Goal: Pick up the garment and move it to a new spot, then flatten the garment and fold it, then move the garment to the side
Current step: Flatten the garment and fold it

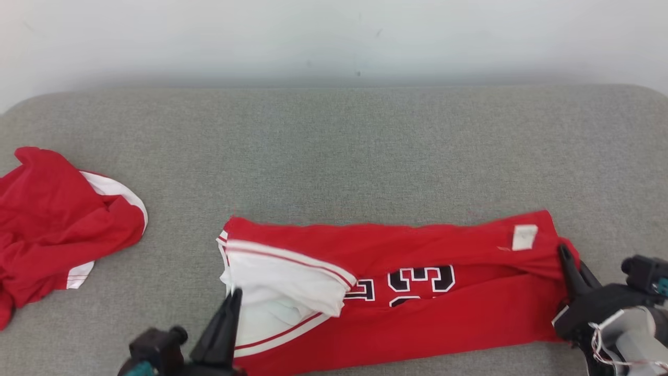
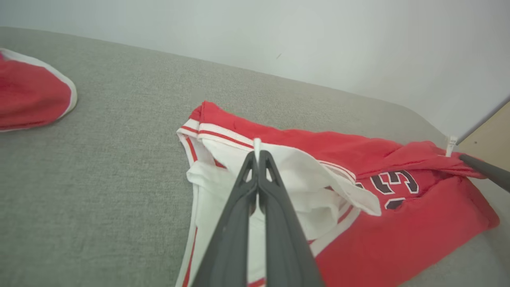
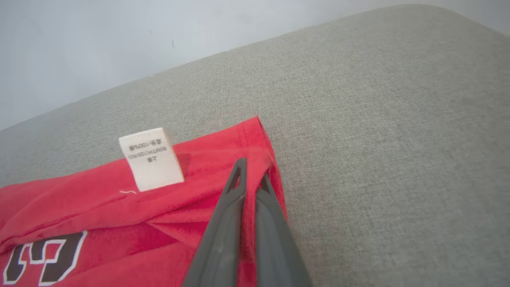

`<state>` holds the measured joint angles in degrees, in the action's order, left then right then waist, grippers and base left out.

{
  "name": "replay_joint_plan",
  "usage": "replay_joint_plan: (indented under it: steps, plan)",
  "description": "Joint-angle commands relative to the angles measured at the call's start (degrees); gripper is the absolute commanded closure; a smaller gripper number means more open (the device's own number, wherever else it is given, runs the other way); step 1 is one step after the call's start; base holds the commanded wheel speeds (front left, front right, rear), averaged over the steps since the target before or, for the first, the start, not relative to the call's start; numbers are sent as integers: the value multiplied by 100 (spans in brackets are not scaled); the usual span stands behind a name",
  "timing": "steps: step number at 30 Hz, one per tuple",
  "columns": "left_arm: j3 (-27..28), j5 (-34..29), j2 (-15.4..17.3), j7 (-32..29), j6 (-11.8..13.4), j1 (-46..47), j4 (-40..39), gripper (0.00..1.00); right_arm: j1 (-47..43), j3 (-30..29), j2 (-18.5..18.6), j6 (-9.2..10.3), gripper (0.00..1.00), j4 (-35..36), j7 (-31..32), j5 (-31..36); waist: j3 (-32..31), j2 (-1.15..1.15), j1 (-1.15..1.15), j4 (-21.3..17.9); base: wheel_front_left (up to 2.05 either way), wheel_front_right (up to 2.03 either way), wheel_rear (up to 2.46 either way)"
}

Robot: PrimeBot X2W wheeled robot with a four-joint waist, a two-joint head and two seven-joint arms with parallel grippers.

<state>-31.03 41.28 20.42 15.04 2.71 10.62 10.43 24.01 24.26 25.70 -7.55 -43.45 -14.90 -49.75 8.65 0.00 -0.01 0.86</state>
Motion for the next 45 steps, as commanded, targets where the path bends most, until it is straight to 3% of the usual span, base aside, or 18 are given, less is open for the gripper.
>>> replay_joint_plan:
  steps: [1,7,8,9,10,16,24,36,45]
  plan:
    - [15,-60,-19,9,13,-148,10,100,-118,-34,55,14,100,18,-25,-6,-31,0,1,21,0,0,0]
    - [106,-195,-134,9,62,-404,363,100,-315,-132,14,14,100,8,55,26,-106,0,1,73,0,0,0]
    - [64,-248,-119,8,41,-399,460,56,-314,-143,2,14,50,-6,63,33,-125,0,1,78,0,0,0]
    - [89,-263,-150,9,24,-354,501,19,-301,-164,-19,14,2,-8,77,35,-145,0,1,84,0,0,0]
    - [134,-253,-197,9,7,-332,526,0,-281,-181,-37,14,0,1,90,32,-163,0,1,85,0,0,0]
    - [1070,-751,-416,8,141,-556,46,0,-343,-427,38,14,0,116,24,192,-333,0,1,185,0,0,0]
    - [1967,-1991,-445,9,237,-1064,-475,0,-430,-522,-31,14,0,-304,125,607,-619,0,1,333,0,0,0]
    - [2695,-2464,-496,10,101,-1704,-684,0,-329,-597,-310,14,0,-1248,162,1030,-905,0,1,436,0,0,0]
    - [2784,-2611,-697,10,-36,-1861,-606,0,90,-566,-564,14,0,-2093,419,1132,-909,0,1,497,0,0,0]
